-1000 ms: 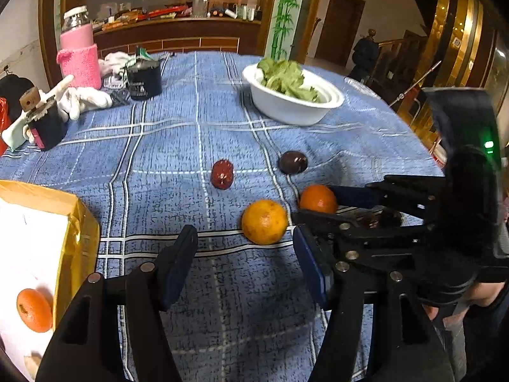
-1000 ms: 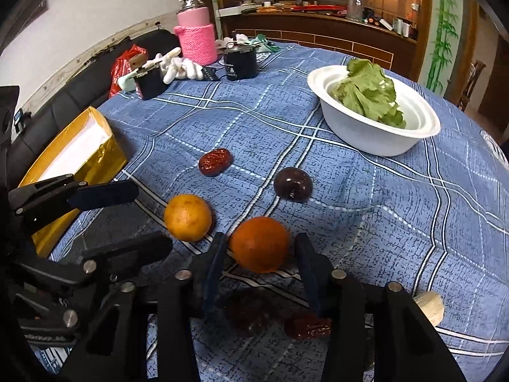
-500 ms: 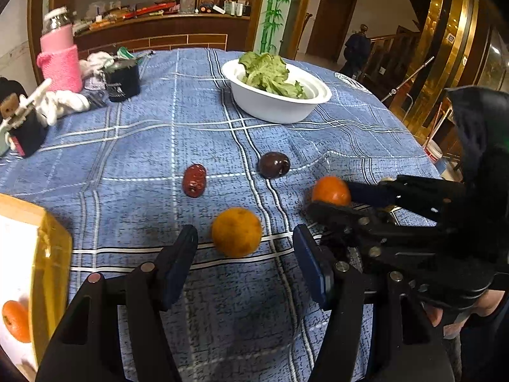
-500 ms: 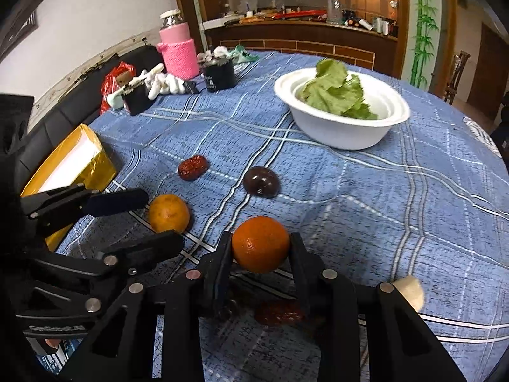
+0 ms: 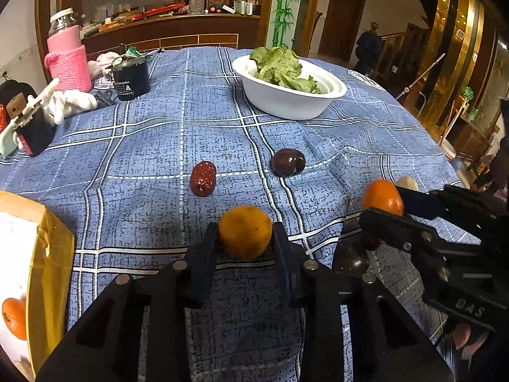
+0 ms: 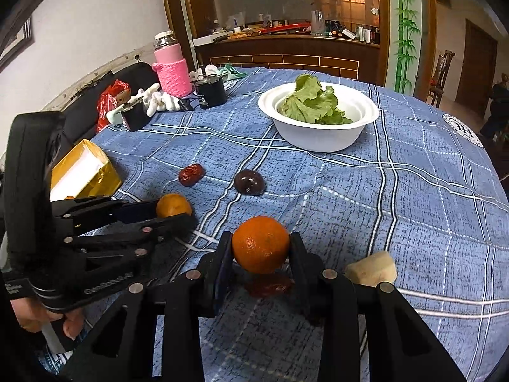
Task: Organize fruits
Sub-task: 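Carry the orange with the left tool while the right tool carries its orange to the tray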
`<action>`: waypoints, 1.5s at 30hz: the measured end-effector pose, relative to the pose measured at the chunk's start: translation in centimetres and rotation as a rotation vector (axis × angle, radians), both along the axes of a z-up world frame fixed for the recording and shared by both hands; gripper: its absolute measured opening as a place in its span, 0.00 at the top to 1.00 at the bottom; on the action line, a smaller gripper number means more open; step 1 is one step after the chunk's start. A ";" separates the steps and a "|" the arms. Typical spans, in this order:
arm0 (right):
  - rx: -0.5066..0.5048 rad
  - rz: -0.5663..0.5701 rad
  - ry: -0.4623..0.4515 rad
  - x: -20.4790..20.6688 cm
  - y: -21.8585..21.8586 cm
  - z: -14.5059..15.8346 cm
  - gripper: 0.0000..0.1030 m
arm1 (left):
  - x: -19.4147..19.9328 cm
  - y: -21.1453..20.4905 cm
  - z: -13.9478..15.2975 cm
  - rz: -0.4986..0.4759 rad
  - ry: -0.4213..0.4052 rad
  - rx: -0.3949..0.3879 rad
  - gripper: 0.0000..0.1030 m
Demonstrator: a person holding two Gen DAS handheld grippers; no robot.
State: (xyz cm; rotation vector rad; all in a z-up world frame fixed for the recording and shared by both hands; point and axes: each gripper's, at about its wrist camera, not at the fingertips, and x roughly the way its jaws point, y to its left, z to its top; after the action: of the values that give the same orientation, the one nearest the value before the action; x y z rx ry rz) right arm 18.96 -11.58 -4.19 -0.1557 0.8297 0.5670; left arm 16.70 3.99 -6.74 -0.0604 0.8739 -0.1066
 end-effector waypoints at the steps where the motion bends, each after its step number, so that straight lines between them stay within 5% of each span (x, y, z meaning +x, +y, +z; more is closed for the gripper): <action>1: 0.001 -0.003 -0.003 -0.2 0.1 0.0 0.65 | -0.1 -0.1 0.1 0.005 -0.006 0.011 0.71; 24: 0.073 -0.292 -0.066 -8.8 -2.9 1.1 0.65 | -6.9 -2.1 3.1 0.067 -0.086 0.060 0.72; 45: 0.077 -0.304 -0.147 -14.6 -1.9 0.9 0.65 | -14.8 -1.5 3.6 0.121 -0.133 0.089 0.71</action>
State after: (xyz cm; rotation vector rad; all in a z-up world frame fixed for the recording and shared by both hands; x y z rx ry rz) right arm 4.32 -13.53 -3.31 0.0011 0.6717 0.2965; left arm 1.90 2.44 -3.12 -0.0228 0.7389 0.0409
